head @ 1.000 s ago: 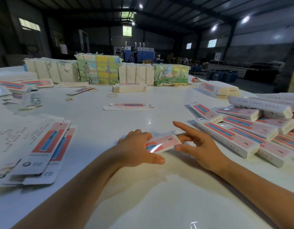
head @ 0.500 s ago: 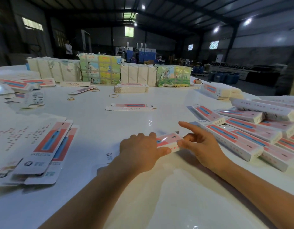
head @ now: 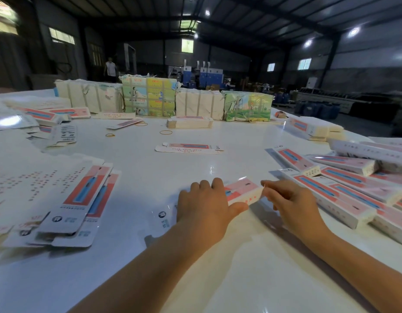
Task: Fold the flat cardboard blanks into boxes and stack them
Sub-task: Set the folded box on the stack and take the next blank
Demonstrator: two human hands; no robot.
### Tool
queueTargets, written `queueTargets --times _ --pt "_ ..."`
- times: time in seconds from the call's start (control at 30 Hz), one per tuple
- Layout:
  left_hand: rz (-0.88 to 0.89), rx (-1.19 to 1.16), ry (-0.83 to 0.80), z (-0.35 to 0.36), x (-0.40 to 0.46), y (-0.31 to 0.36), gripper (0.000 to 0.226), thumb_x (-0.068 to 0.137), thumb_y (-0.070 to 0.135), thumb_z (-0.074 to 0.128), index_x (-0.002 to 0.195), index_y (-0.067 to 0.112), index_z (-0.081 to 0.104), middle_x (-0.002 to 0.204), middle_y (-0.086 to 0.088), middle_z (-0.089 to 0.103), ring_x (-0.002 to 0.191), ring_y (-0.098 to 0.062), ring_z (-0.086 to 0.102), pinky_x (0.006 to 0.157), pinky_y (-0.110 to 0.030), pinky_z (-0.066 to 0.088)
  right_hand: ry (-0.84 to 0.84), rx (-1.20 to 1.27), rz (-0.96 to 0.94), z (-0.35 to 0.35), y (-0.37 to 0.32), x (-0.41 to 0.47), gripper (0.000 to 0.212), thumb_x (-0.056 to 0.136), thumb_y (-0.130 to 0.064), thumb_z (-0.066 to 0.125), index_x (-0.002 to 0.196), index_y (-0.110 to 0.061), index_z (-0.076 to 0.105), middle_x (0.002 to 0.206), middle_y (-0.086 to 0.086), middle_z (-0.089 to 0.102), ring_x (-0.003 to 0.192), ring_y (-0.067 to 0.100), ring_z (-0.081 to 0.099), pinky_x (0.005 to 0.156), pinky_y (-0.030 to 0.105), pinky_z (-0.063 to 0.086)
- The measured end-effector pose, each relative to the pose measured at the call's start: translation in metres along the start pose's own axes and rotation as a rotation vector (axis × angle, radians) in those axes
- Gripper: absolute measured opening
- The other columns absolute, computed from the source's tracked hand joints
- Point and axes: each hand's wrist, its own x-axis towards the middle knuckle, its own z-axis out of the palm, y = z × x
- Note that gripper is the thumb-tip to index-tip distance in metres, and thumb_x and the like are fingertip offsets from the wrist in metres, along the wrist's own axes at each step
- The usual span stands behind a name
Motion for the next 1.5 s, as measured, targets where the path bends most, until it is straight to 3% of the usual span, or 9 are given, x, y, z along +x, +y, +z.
queueTargets --times 0.13,0.27,0.4,0.7,1.0,1.1,1.3,1.43,1.5 --pt "0.000 0.070 0.082 0.002 0.000 0.006 0.065 0.085 0.071 0.028 0.121 0.017 0.037 0.117 -0.007 0.051 0.103 -0.023 0.047 0.078 -0.035 0.035 -0.047 0.136 0.041 0.004 -0.003 -0.003 0.031 0.089 -0.009 0.058 0.079 -0.034 0.072 0.059 -0.017 0.062 0.054 -0.001 0.053 0.052 0.007 0.041" --pt "0.034 0.120 0.125 0.006 -0.001 0.006 0.066 0.085 0.072 0.028 0.120 0.017 0.036 0.115 -0.008 0.050 0.100 -0.024 0.045 0.074 -0.036 0.029 -0.027 0.163 0.156 0.007 0.002 -0.002 0.046 0.092 -0.014 0.059 0.131 -0.032 0.044 0.064 -0.011 0.062 0.056 -0.001 0.056 0.054 0.015 0.046" --pt "0.082 0.156 0.179 0.007 -0.003 0.006 0.066 0.084 0.073 0.027 0.119 0.017 0.035 0.113 -0.008 0.049 0.097 -0.023 0.044 0.076 -0.036 0.031 -0.032 0.251 0.306 0.008 0.009 0.002 0.059 0.093 -0.012 0.057 0.144 -0.028 0.033 0.073 0.003 0.059 0.060 0.008 0.055 0.052 0.020 0.045" --pt "0.120 0.171 0.182 0.011 -0.006 0.013 0.067 0.085 0.071 0.028 0.122 0.017 0.036 0.115 -0.009 0.049 0.099 -0.025 0.042 0.078 -0.038 0.031 -0.109 -0.073 0.213 0.002 0.011 0.001 0.015 0.093 -0.013 0.052 0.091 -0.022 0.064 0.076 -0.013 0.061 0.070 0.001 0.055 0.058 0.011 0.039" --pt "0.149 0.166 0.207 0.011 -0.006 0.012 0.065 0.085 0.071 0.027 0.118 0.016 0.039 0.110 -0.008 0.050 0.095 -0.024 0.042 0.072 -0.036 0.024 -0.181 -0.137 0.074 -0.002 0.000 -0.001 0.022 0.094 -0.006 0.048 0.078 -0.016 0.058 0.062 -0.010 0.059 0.059 -0.001 0.053 0.054 0.009 0.038" --pt "0.113 0.114 0.254 0.007 -0.007 0.007 0.064 0.084 0.072 0.027 0.117 0.018 0.038 0.110 -0.005 0.050 0.095 -0.023 0.043 0.072 -0.035 0.028 -0.107 0.083 0.092 -0.005 -0.004 0.000 0.015 0.093 -0.009 0.056 0.094 -0.018 0.068 0.058 -0.016 0.061 0.051 0.001 0.054 0.050 0.011 0.042" --pt "0.052 0.097 0.255 0.001 -0.004 0.006 0.071 0.079 0.076 0.017 0.118 0.019 0.034 0.111 -0.002 0.048 0.098 -0.020 0.043 0.073 -0.032 0.024 0.100 -0.049 0.162 -0.007 0.002 0.007 0.066 0.076 -0.049 0.066 0.135 -0.038 0.040 0.118 -0.012 0.041 0.090 0.001 0.052 0.064 0.012 0.044" --pt "0.094 0.062 0.263 0.003 -0.006 0.011 0.069 0.080 0.075 0.018 0.119 0.020 0.033 0.111 -0.003 0.047 0.096 -0.019 0.042 0.073 -0.031 0.027 -0.200 0.895 0.557 -0.009 0.009 0.016 0.045 0.073 -0.020 0.070 0.115 -0.014 0.054 0.101 0.012 0.067 0.082 0.023 0.069 0.062 0.036 0.058" --pt "0.110 0.071 0.248 0.006 -0.006 0.014 0.066 0.082 0.073 0.022 0.120 0.020 0.032 0.113 -0.004 0.047 0.097 -0.020 0.043 0.074 -0.031 0.030 -0.185 0.908 0.564 -0.009 0.010 0.016 0.031 0.073 -0.014 0.068 0.102 -0.007 0.063 0.093 0.015 0.072 0.083 0.028 0.071 0.067 0.036 0.060"
